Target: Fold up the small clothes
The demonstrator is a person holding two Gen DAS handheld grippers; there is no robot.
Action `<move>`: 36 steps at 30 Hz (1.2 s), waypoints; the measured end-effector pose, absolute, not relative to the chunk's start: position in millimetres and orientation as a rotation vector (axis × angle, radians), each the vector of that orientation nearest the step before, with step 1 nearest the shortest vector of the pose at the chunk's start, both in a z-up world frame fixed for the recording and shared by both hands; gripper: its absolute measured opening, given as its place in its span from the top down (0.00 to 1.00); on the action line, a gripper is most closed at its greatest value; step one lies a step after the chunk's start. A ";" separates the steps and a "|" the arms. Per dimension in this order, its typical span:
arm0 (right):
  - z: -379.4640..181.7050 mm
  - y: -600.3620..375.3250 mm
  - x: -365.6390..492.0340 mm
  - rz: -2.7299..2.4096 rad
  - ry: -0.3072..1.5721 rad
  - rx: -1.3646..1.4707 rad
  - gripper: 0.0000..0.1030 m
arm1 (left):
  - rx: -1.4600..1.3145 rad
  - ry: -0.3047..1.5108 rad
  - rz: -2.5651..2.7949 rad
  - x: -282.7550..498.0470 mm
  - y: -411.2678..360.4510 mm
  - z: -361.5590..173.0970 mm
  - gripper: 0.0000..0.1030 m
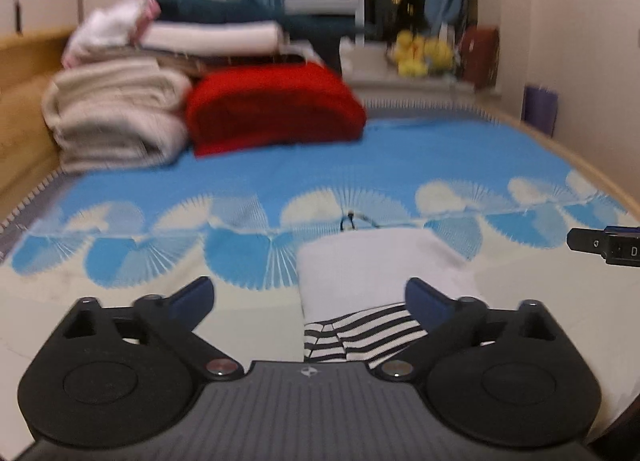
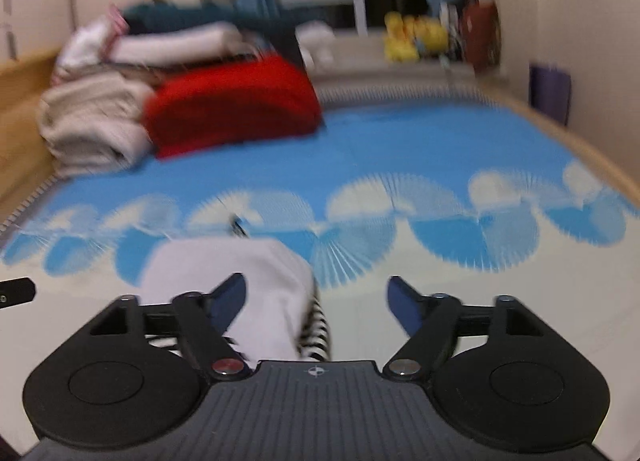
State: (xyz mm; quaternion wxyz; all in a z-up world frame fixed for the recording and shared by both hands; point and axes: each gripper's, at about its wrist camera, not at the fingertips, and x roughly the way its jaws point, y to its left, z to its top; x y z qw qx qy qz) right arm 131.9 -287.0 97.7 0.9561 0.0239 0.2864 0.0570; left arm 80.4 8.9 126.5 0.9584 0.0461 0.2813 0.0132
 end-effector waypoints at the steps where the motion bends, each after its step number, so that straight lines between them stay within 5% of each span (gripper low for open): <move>1: 101.7 -285.2 117.0 0.122 0.558 0.045 0.18 | 0.096 0.556 0.030 63.8 7.0 127.2 0.01; 11: 70.3 -278.6 51.7 0.105 0.646 0.071 0.18 | -0.041 0.785 0.033 23.3 -13.8 62.0 0.01; 36: 47.7 -238.6 57.8 0.157 0.700 -0.038 0.18 | -0.062 0.892 0.089 52.8 -13.3 32.9 0.01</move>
